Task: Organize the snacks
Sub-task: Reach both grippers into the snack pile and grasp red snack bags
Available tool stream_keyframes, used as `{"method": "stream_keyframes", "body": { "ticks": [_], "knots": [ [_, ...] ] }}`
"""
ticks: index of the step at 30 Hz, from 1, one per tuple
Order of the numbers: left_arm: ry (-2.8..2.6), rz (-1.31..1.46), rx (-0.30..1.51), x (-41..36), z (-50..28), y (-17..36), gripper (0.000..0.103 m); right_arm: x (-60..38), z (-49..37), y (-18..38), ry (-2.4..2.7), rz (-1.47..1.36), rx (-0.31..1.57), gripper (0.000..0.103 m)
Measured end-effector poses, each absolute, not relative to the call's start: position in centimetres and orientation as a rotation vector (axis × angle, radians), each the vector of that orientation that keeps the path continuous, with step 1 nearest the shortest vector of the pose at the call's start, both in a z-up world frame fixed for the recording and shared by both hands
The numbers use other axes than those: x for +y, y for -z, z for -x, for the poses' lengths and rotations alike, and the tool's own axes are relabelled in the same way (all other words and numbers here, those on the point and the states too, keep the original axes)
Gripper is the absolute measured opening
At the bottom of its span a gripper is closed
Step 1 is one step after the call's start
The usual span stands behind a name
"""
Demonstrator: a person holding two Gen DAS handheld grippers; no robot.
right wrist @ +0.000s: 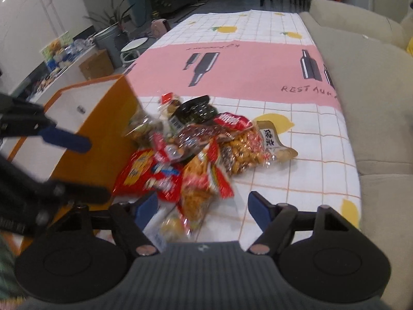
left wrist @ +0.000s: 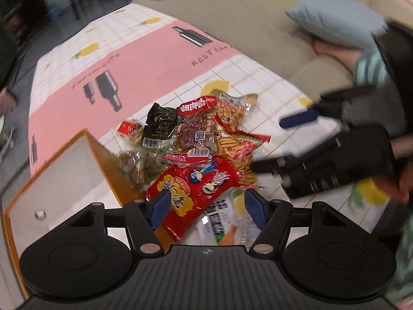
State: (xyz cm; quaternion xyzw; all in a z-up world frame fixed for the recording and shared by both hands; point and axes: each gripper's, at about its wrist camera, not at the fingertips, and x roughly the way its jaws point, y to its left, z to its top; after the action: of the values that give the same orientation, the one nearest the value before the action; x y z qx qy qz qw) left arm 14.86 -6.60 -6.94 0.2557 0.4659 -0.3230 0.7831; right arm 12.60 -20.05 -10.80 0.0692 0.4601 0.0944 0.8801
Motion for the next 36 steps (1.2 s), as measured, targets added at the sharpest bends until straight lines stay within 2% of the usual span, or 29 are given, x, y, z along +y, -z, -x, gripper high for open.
{"method": "stream_keyframes", "body": {
  "ticks": [5, 7, 9, 10, 18, 28, 32, 33, 36],
  "knots": [
    [0.768, -0.647, 1.021, -7.4, -15.9, 8.6, 0.077, -20.5, -15.3, 12.6, -0.186, -0.23, 0.973, 0.074],
    [0.791, -0.678, 1.035, -7.9, -16.3, 9.4, 0.079, -20.5, -15.7, 13.0, -0.188, -0.249, 0.98, 0.066],
    [0.807, -0.714, 1.044, -8.6, -16.5, 10.3, 0.081, -20.5, -16.0, 13.5, -0.187, -0.251, 0.992, 0.049],
    [0.812, -0.73, 1.046, -9.0, -16.6, 10.7, 0.082, -20.5, -16.1, 13.8, -0.187, -0.255, 1.002, 0.047],
    [0.794, -0.844, 1.09, -11.3, -17.2, 13.7, 0.083, -21.3, -15.5, 14.0, -0.178, -0.286, 1.011, 0.042],
    [0.717, -0.952, 1.053, -12.4, -17.0, 15.9, 0.082, -21.6, -15.6, 14.2, -0.174, -0.317, 1.03, 0.041],
    [0.685, -0.953, 1.05, -12.5, -17.3, 16.1, 0.07, -21.4, -15.6, 14.2, -0.174, -0.312, 1.03, 0.041],
    [0.679, -0.957, 1.045, -12.6, -17.2, 16.1, 0.062, -21.4, -15.5, 14.2, -0.174, -0.31, 1.029, 0.041],
    [0.668, -0.961, 1.014, -12.7, -16.7, 16.1, 0.051, -21.3, -15.5, 14.0, -0.176, -0.301, 1.03, 0.04]
  ]
}}
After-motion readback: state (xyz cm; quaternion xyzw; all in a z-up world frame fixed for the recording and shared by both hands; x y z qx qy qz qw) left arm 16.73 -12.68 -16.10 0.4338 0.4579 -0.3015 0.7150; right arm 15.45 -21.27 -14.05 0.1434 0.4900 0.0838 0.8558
